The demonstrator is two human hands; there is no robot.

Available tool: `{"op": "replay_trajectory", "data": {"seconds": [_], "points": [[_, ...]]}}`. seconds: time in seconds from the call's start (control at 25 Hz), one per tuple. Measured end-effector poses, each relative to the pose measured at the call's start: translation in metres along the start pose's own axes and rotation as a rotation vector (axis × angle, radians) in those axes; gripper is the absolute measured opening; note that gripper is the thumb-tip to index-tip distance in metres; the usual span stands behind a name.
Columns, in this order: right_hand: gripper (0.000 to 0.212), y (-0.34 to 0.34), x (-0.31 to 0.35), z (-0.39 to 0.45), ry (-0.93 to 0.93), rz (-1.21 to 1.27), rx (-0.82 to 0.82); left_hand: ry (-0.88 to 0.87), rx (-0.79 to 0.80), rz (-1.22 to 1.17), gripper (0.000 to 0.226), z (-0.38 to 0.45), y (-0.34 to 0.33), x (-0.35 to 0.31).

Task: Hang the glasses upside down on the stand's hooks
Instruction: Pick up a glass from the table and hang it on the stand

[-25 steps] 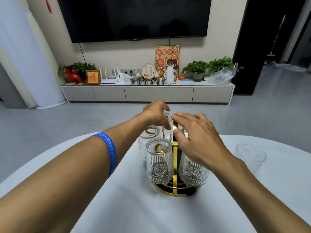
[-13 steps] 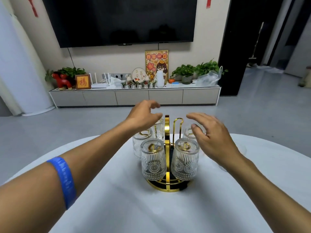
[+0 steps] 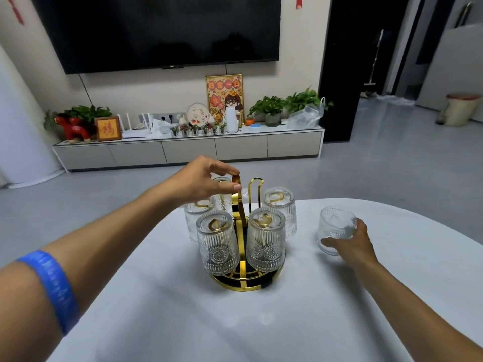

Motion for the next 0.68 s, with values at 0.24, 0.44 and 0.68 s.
{"op": "replay_trajectory", "data": {"seconds": [0.24, 0.44, 0.68], "points": [[0.074, 0.002, -0.013, 0.007, -0.002, 0.01, -0.005, -0.02, 0.035, -0.009, 0.062, 0.006, 0.002, 0.007], [0.065, 0.005, 0.061, -0.015, 0.212, 0.108, 0.044, -0.026, 0.045, -0.046, 0.066, 0.005, -0.002, 0.006], [0.07, -0.003, 0.237, -0.035, 0.56, -0.107, -0.009, -0.049, 0.018, -0.102, 0.072, 0.002, -0.003, 0.008]]}}
Point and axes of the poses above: each hand's wrist, its own z-axis towards the middle knuckle, its own y-axis out of the back of the hand, x = y × z, the point moved 8 cm from there along z, towards the middle knuckle, and after that the axes turned 15 degrees about x, right-handed, at the moved point
